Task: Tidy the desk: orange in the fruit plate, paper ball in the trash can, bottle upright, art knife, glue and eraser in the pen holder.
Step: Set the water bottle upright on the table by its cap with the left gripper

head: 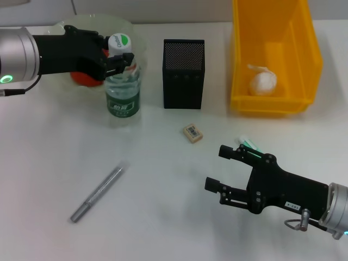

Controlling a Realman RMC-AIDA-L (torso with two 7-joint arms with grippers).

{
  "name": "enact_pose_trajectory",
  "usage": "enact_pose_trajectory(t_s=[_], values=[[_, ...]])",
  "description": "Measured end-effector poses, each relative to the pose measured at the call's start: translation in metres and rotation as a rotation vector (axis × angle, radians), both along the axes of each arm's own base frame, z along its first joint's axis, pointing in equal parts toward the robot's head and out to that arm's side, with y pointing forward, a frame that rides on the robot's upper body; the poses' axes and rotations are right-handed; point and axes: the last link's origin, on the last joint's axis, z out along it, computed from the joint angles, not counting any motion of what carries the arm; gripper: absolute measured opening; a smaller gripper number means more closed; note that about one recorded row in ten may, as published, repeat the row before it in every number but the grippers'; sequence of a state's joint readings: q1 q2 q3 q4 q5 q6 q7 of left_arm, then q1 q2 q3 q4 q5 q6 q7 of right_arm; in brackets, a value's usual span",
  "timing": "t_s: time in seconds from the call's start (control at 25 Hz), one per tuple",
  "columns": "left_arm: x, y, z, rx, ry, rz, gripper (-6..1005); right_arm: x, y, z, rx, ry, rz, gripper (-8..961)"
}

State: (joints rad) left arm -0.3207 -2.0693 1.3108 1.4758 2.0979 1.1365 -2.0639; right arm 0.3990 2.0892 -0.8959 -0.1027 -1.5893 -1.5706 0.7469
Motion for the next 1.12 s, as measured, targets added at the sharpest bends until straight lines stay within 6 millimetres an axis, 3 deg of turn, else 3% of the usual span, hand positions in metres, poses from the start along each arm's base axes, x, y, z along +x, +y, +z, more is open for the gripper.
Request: enact_pose_trajectory(t_s=[1.12], values=[[-0.0071, 0.0037, -0.0016, 0.0, -0.06, 0.037, 439, -0.0018, 0.0023, 0.0002, 0.002, 0.001, 0.006, 817]])
